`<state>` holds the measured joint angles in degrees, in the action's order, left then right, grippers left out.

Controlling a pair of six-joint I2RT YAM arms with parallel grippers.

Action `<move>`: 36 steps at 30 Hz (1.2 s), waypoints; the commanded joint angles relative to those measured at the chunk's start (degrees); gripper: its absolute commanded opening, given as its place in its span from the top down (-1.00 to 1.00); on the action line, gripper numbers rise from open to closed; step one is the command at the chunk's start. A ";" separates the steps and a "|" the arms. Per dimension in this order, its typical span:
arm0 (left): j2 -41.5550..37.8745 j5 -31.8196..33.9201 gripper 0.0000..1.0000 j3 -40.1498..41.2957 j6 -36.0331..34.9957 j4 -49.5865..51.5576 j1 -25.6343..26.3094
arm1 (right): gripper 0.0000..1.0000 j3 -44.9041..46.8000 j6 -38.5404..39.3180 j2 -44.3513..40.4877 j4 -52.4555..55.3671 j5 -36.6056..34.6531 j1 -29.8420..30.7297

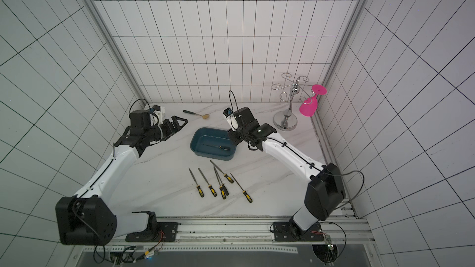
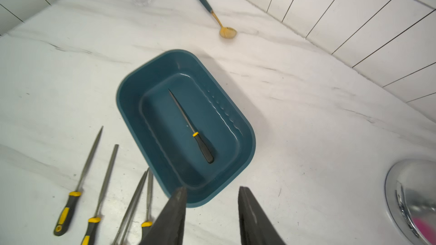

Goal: Put the file tool into the storage box
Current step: Pick up the file tool from the center of the board.

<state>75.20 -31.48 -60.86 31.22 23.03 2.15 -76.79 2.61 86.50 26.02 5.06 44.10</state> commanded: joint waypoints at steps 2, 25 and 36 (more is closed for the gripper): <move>1.95 2.01 -0.97 -2.87 -4.81 4.33 5.17 | 0.16 9.56 -5.79 -9.70 -0.50 2.61 -0.24; -1.11 0.87 -0.96 0.71 1.93 -2.59 -4.54 | 0.16 32.34 -29.33 -22.67 17.39 -7.43 12.84; 2.23 -4.94 -0.96 -0.40 3.76 -2.47 -6.81 | 0.16 36.49 -32.73 -17.44 13.63 -6.22 18.09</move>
<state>76.93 -34.50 -60.51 34.63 21.65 -4.60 -41.91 -28.16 67.85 41.01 -1.08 61.12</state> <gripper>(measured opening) 0.983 0.419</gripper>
